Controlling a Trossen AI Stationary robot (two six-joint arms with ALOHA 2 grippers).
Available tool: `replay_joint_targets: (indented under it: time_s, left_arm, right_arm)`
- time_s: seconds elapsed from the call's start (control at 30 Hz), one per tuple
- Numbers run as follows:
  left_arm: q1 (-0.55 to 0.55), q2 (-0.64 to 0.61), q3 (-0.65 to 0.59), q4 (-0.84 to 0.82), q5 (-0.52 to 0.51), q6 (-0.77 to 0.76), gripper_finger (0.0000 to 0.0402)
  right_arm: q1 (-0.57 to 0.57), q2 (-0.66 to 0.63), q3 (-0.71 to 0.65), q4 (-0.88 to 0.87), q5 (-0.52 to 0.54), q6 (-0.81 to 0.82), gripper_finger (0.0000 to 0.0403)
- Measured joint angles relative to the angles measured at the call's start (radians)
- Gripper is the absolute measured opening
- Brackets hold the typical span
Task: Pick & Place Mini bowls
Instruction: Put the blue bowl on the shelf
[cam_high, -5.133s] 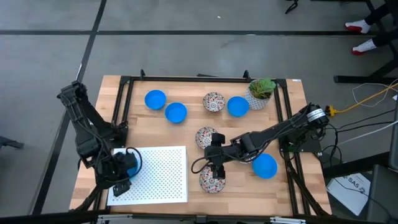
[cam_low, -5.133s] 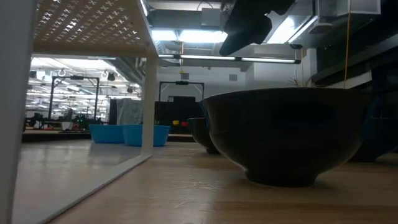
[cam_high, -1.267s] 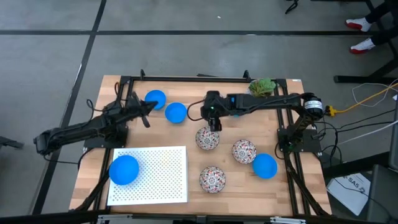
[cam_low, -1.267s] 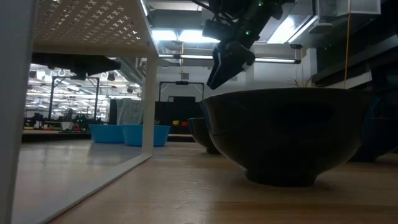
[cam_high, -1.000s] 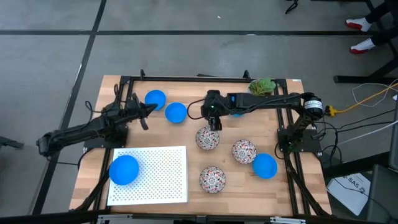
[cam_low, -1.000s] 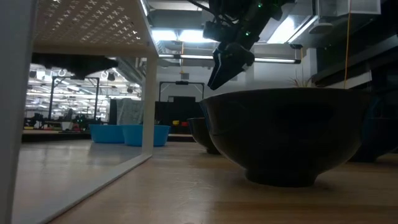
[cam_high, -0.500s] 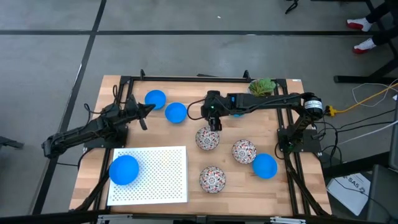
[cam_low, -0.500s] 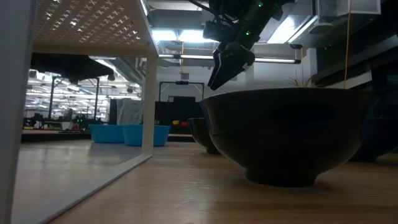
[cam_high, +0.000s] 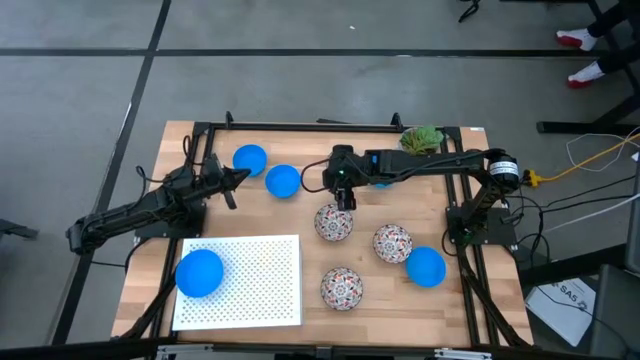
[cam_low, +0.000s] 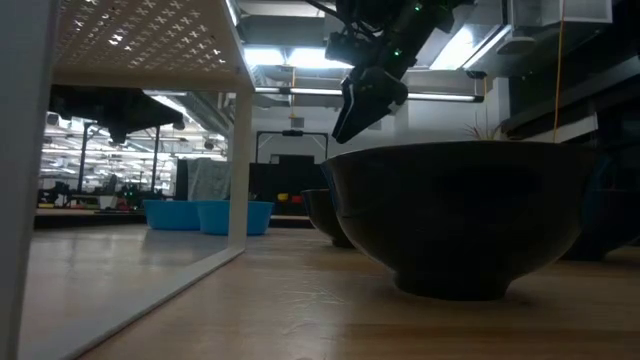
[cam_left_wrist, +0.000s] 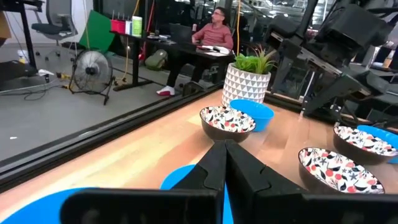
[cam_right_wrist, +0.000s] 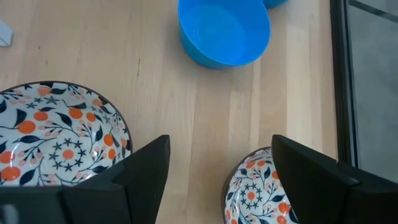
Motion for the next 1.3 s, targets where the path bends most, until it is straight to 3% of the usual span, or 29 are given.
replay_joint_targets:
  time_s: [0.27,0.4,0.57,0.73,0.93,1.1,1.3]
  left_arm:
    - [0.0,0.0,0.0,0.0,0.0,0.0,0.0002]
    - [0.0,0.0,0.0,0.0,0.0,0.0,0.0002]
    - [0.0,0.0,0.0,0.001,0.0,0.0,0.0002]
    - [0.0,0.0,0.0,0.001,0.0,0.0,0.0002]
    - [0.0,0.0,0.0,0.002,0.0,0.0,0.0002]
    - [0.0,0.0,0.0,0.002,0.0,0.0,0.0002]
    - [0.0,0.0,0.0,0.002,0.0,0.0,0.0002]
  right_arm:
    - [0.0,0.0,0.0,-0.049,0.003,0.0,0.0277]
    - [-0.005,0.0,0.0,-0.077,0.062,0.011,0.0277]
    - [-0.034,0.0,0.0,-0.131,0.086,0.244,0.0277]
    - [-0.047,0.0,0.0,-0.299,0.099,0.432,0.0277]
    - [-0.045,0.0,0.0,-0.461,0.276,0.527,0.0277]
    - [-0.041,0.0,-0.015,-0.546,0.271,0.731,0.0277]
    - [-0.043,0.0,-0.092,-0.513,0.277,0.772,0.0277]
